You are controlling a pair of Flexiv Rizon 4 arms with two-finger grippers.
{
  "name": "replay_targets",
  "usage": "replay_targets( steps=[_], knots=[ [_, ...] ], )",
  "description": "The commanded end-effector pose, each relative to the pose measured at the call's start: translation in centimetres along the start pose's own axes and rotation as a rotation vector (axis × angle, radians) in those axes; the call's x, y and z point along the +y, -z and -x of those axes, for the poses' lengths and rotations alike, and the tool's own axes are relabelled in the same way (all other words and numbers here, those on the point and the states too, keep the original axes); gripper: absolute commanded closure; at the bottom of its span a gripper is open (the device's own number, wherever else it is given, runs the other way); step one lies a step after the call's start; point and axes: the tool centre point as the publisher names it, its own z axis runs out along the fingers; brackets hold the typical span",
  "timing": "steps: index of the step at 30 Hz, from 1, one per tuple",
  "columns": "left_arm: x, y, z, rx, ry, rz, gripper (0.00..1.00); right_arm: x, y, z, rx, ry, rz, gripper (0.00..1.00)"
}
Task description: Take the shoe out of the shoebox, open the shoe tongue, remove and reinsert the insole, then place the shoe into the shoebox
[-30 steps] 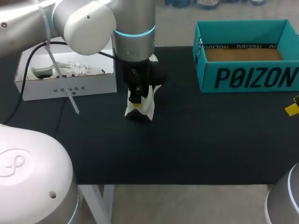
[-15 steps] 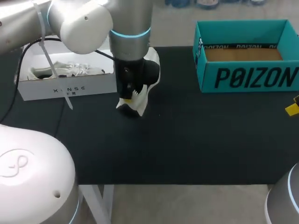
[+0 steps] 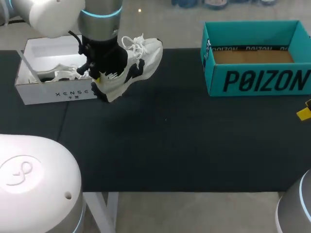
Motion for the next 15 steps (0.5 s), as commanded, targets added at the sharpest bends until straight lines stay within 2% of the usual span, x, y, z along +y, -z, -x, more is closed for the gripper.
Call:
replay_targets(
  steps=[1, 15],
  knots=[
    [6.31, -0.99, -0.90, 0.006, -0.083, -0.017, 1.00, 0.05, -0.06, 0.12, 0.000, -0.001, -0.003, 0.00],
    [6.31, -0.99, -0.90, 0.006, -0.083, -0.017, 1.00, 0.05, -0.06, 0.12, 0.000, -0.001, -0.003, 0.00]
  ],
)
